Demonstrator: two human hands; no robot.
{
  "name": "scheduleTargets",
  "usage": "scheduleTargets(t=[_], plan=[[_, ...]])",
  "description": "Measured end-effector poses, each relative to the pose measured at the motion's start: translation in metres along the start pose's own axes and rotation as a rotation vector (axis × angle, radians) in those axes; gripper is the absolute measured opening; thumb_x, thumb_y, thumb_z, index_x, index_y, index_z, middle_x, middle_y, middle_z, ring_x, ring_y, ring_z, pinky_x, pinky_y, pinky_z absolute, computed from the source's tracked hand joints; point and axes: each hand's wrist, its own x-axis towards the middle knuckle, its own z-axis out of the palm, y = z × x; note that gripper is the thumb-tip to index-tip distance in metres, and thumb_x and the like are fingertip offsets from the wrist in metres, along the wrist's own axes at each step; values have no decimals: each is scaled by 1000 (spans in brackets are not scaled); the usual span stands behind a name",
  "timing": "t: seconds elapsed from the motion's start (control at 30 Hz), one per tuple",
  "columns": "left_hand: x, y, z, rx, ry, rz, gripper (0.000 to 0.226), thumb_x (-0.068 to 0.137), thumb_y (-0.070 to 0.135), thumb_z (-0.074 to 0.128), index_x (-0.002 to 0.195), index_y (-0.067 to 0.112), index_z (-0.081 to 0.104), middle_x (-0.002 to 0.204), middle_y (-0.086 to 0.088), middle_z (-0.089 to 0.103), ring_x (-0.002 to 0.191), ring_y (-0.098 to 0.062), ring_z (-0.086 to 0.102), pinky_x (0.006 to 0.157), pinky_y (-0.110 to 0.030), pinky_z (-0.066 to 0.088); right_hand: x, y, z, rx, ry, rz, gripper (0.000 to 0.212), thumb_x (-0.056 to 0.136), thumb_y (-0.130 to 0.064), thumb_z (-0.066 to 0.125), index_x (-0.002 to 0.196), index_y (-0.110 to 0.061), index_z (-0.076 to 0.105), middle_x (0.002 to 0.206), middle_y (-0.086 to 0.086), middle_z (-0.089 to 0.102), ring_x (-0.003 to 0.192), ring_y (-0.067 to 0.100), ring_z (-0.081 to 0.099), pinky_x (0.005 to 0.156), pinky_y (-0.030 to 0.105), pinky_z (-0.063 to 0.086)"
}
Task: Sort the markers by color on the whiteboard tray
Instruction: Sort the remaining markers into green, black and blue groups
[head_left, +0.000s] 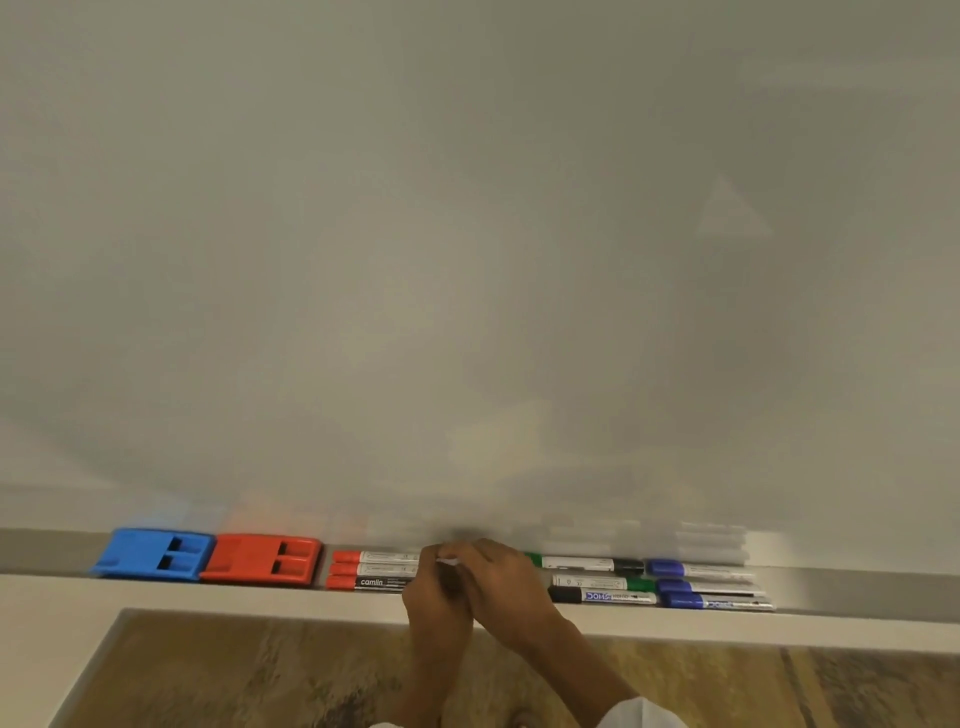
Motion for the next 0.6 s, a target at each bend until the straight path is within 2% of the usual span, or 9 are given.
scheduleTargets(t=[0.1,0.17,0.23,0.3,0.4,0.47,0.53,0.6], plan=[[2,3,-1,0,-26,-26,10,81,7,66,91,8,65,63,6,66,57,-13,65,61,-38,55,-17,6,1,37,12,106,26,87,-23,55,111,-32,57,101,-9,68,87,6,63,74,13,46],[3,9,-3,-26,-74,-110,26,82,8,72,106,7,62,58,4,68,47,-11,65,56,-34,57,-35,12,-3,80,53,236,27,83,-23,60,108,-33,58,100,-15,67,87,-3,60,75,5,40],[5,14,-4,-30,-104,-154,40,82,15,74,119,7,58,57,0,70,42,-11,65,54,-35,58,-54,21,-10,136,92,402,28,81,-19,65,103,-34,59,94,-20,66,82,-8,59,71,1,42],[6,14,-4,-9,-109,-156,44,83,16,73,123,5,57,56,0,69,42,-9,64,57,-37,59,-69,30,-17,199,162,553,32,77,-9,69,95,-34,60,87,-22,67,77,-4,63,62,5,47],[5,10,-8,18,-109,-147,37,82,15,74,116,5,61,56,0,69,45,-11,66,63,-37,60,-86,38,-24,253,236,702,37,73,-3,72,87,-34,59,82,-21,68,72,1,66,50,11,48],[2,5,-12,81,-94,-86,28,79,17,77,103,7,67,55,4,69,50,-10,67,68,-35,59,-92,42,-25,259,261,787,36,72,-5,74,86,-34,58,83,-22,68,71,-2,65,50,10,48],[-3,4,-15,137,-95,-3,17,76,14,80,89,10,70,53,7,66,52,-5,64,64,-28,57,-97,47,-30,259,329,890,32,72,-8,76,87,-32,60,83,-21,67,66,-3,65,51,9,47],[-10,10,-12,159,-157,26,16,76,15,79,88,14,69,59,9,66,54,-3,64,61,-24,57,-100,54,-38,261,437,984,29,74,-10,76,93,-27,62,86,-14,68,61,-1,64,54,11,44]])
